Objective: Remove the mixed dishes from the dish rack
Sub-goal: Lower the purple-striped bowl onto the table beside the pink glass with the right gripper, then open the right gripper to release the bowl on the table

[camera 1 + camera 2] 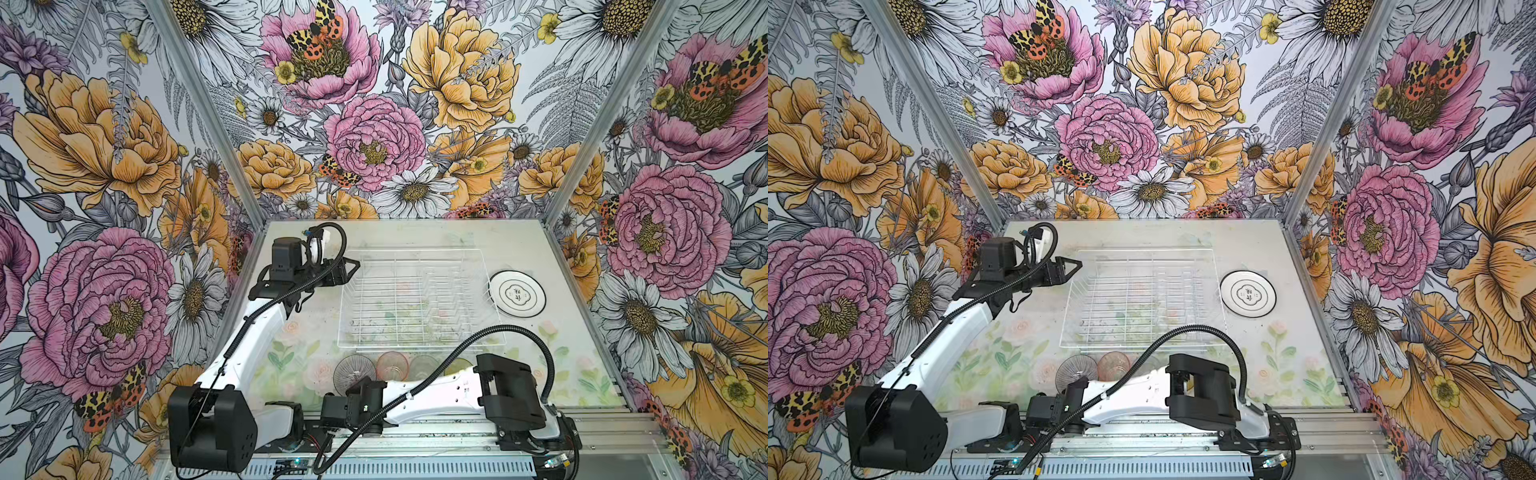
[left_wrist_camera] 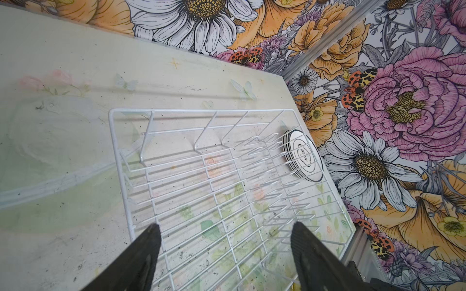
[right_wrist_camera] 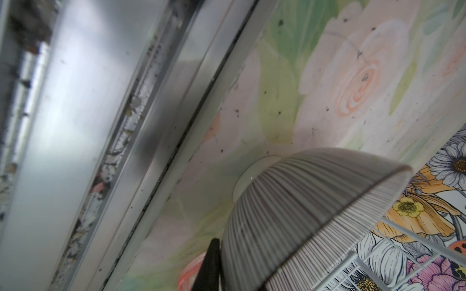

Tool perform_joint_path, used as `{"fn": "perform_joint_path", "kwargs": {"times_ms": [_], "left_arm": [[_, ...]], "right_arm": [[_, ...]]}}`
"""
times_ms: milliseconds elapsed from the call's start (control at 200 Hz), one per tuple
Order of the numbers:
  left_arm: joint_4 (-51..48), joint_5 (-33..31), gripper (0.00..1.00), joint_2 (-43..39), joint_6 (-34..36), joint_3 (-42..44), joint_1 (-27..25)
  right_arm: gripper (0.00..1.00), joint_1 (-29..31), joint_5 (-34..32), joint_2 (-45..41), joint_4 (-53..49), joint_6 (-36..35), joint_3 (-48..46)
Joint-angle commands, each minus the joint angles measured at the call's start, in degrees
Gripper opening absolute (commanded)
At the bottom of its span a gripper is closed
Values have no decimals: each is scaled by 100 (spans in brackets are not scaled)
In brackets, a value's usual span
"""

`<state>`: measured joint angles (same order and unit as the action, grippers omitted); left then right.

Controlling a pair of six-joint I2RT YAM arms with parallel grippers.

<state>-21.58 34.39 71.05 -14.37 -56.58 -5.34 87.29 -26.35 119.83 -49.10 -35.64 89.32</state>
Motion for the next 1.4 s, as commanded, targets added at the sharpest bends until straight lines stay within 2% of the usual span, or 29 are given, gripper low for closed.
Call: {"fn": "perform_joint_path", "kwargs": {"times_ms": [0, 205, 325, 450, 941, 1391], "left_arm": [[137, 165, 82, -4, 62, 59, 76], [137, 165, 82, -18, 64, 68, 76], [116, 156, 82, -41, 66, 66, 76], [103, 162, 82, -80, 63, 77, 77], [62, 126, 83, -190, 36, 117, 77], [17, 94, 83, -237, 29, 103, 86]], "right_arm": [[19, -26, -138, -28, 41, 63, 177], [24, -25, -170, -63, 41, 83, 182], [35, -18, -160, -105, 41, 96, 196], [39, -17, -166, -137, 41, 118, 184], [46, 29, -281, -350, 41, 210, 226], [47, 109, -266, -692, 41, 238, 218]]}}
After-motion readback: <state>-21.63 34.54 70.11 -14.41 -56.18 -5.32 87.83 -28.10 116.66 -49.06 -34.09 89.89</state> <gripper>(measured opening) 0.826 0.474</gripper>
